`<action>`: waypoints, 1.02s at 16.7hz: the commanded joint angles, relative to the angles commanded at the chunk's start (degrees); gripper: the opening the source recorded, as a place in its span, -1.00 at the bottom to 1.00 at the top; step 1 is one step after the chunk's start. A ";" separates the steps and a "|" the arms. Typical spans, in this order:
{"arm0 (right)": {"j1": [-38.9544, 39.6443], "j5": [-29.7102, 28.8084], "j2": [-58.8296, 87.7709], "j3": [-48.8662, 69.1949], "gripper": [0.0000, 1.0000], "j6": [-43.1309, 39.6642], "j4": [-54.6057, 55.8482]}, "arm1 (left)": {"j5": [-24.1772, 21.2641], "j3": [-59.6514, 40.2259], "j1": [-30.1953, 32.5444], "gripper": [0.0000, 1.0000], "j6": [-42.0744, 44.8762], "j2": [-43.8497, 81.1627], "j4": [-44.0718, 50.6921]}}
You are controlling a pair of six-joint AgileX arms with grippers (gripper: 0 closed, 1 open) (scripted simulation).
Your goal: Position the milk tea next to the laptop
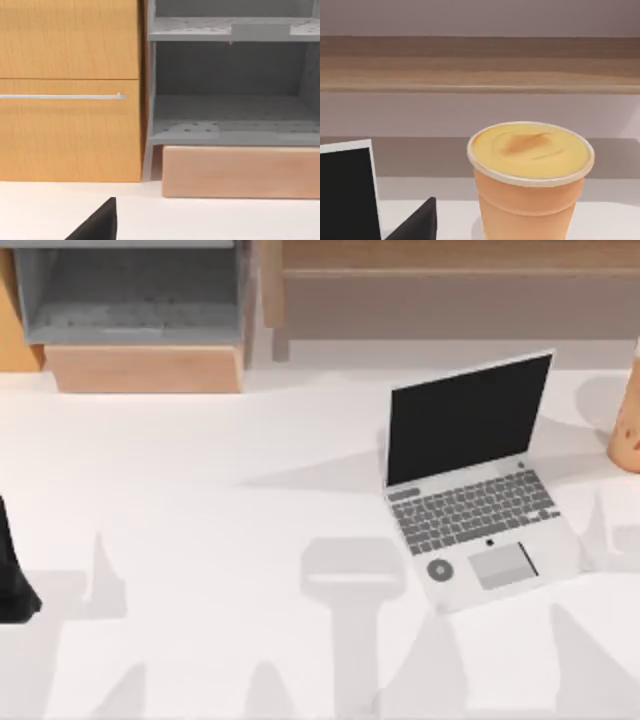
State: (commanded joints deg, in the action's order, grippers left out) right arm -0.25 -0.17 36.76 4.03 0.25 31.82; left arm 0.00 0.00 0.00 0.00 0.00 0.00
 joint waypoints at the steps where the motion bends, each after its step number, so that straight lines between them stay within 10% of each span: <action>1: -0.04 -0.03 5.68 0.63 1.00 0.01 4.73 | 0.00 0.00 0.00 1.00 0.00 0.00 0.00; 17: -0.90 -0.81 74.80 8.61 1.00 -0.02 61.44 | 0.00 0.00 0.00 1.00 0.00 0.00 0.00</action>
State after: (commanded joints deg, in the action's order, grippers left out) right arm -1.14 -0.99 111.56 12.64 0.22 93.25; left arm 0.00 0.00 0.00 0.00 0.00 0.00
